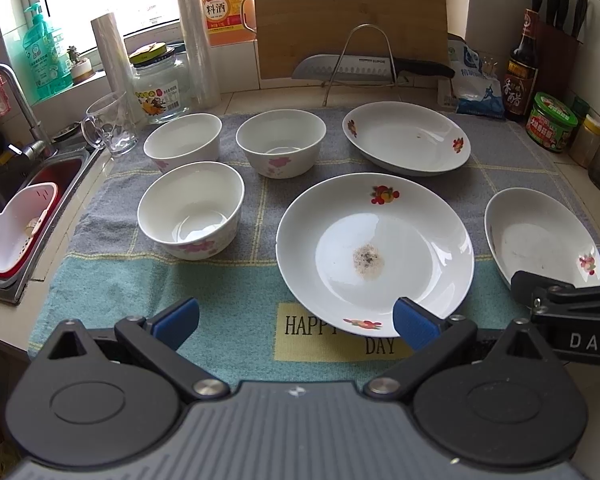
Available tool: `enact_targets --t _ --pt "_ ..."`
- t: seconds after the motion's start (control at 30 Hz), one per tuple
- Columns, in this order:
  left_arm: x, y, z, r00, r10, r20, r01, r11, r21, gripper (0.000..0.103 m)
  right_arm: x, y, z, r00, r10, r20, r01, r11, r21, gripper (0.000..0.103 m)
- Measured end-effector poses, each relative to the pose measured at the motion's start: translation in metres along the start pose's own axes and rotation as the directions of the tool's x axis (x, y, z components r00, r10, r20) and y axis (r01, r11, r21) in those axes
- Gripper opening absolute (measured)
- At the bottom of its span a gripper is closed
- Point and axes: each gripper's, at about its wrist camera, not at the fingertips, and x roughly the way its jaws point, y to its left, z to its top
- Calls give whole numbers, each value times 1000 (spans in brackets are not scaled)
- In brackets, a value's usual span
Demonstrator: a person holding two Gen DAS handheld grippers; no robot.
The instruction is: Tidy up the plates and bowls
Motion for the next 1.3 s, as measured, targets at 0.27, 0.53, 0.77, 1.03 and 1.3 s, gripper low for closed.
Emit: enact_targets --t 0.27,0.53,0.77,1.03,1.3 --pt "-2 0 1 1000 2 5 -2 1000 2 102 0 1 0 1000 -3 3 3 1000 -5 103" --pt "-1 1 0 1000 2 6 -2 1000 1 102 0 1 0 1000 -4 3 4 1000 -5 103" --pt "-2 0 -1 1000 3 9 -3 1000 1 102 -1 1 0 1000 -6 5 6 1000 -7 103" --pt "-2 1 0 1000 3 9 -3 1000 1 102 -1 1 1 1000 -7 6 7 1000 -7 103" --pt "-2 1 2 1000 0 11 0 1000 1 102 -2 1 2 1000 -12 10 12 1000 -10 103"
